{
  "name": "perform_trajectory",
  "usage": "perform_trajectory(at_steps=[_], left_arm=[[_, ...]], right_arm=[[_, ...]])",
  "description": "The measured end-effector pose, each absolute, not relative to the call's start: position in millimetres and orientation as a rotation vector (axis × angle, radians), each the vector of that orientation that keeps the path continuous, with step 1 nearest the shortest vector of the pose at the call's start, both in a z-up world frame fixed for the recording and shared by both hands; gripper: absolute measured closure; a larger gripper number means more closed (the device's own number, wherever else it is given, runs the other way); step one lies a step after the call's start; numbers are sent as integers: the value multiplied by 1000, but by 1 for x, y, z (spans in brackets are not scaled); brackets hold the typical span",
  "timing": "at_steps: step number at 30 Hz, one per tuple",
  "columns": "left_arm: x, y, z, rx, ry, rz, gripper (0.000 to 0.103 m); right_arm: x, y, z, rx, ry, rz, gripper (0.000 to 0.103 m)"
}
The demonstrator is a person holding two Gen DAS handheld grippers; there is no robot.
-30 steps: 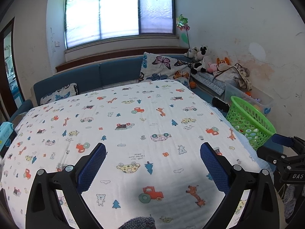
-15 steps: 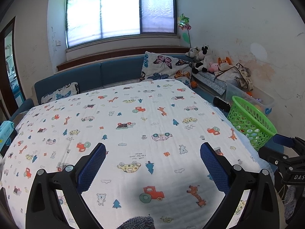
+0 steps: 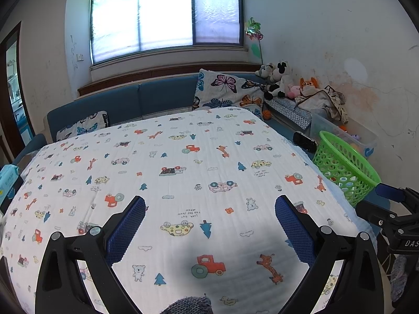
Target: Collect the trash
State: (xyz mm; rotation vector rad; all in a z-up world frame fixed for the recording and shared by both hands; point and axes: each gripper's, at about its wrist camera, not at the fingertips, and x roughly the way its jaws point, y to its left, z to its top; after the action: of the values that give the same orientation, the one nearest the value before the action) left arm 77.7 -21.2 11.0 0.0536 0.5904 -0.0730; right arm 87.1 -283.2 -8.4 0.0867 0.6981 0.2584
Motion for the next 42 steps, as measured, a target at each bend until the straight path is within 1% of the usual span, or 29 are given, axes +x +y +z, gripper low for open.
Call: perform_trajectory(at_steps=[34,42], left_arm=[[78,-29,11,62,601,-77,7],[74,-30,13,76,571,-41,7]], right_arm=[[91,-281,-10,71,690,268,5],[92,-282,-9,75,688,265,4]])
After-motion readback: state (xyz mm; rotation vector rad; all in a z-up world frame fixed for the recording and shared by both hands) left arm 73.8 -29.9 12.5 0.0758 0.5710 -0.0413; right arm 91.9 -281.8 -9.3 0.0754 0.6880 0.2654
